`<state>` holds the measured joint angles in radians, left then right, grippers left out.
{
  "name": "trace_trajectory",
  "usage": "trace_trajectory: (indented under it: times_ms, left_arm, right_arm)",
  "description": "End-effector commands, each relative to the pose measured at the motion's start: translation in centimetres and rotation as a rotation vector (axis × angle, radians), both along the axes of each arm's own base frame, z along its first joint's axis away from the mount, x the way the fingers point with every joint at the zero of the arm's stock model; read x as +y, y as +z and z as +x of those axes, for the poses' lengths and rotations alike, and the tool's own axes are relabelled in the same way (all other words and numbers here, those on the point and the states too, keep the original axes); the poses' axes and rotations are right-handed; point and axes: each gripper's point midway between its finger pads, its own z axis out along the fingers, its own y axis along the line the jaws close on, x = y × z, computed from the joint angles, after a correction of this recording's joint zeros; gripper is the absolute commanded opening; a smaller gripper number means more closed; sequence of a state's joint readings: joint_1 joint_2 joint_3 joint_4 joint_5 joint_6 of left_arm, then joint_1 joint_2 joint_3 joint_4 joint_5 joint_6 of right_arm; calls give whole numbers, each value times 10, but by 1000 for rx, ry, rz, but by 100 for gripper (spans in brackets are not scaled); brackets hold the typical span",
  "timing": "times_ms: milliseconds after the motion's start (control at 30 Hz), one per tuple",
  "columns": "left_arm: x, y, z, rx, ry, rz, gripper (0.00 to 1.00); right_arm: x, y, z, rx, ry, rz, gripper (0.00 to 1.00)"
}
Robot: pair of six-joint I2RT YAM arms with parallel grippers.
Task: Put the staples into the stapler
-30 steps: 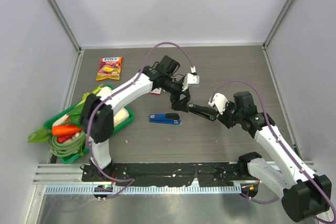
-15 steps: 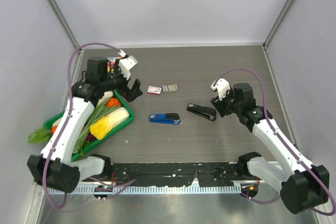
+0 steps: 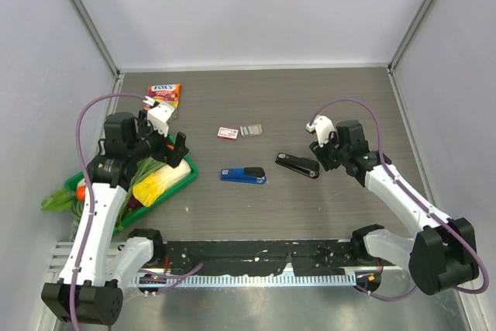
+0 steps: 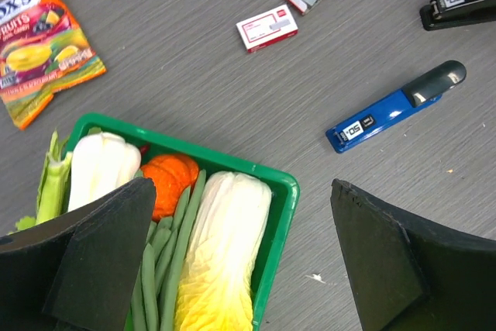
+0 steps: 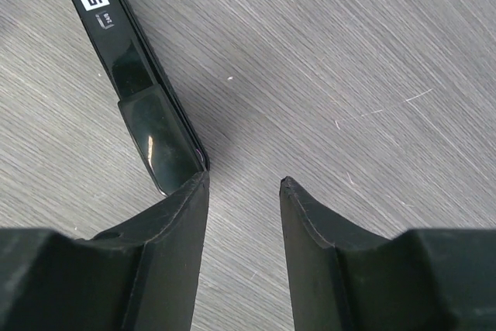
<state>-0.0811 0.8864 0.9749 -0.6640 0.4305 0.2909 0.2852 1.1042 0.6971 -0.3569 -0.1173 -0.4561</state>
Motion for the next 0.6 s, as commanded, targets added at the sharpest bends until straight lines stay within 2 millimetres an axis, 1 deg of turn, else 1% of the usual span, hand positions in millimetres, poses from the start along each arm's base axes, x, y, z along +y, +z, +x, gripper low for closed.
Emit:
trace_trajectory:
  times_ms: [0, 100, 133, 167, 433, 533, 567]
  left_arm:
    - [6, 2, 8, 3, 42, -63, 100]
    - [5, -1, 8, 8, 32, -89, 100]
    - [12, -1, 9, 9, 60, -94, 100]
    - [13, -2, 9, 10, 60, -100, 100]
    - [18, -5, 7, 15, 78, -112, 100]
    - [20, -4, 8, 10, 87, -112, 100]
    - [22, -3, 8, 3, 93, -112, 100]
  right_arm:
    - [8, 0, 5, -12, 16, 29, 46]
    - [10, -11, 0, 47, 31, 19, 43]
    - [11, -15, 0, 59, 34, 14, 42]
    - [10, -16, -1, 68, 34, 10, 41]
    - [12, -19, -1, 64, 36, 2, 40]
    - [2, -11, 8, 19, -27, -21, 40]
    - [-5, -6, 13, -11, -66, -44, 42]
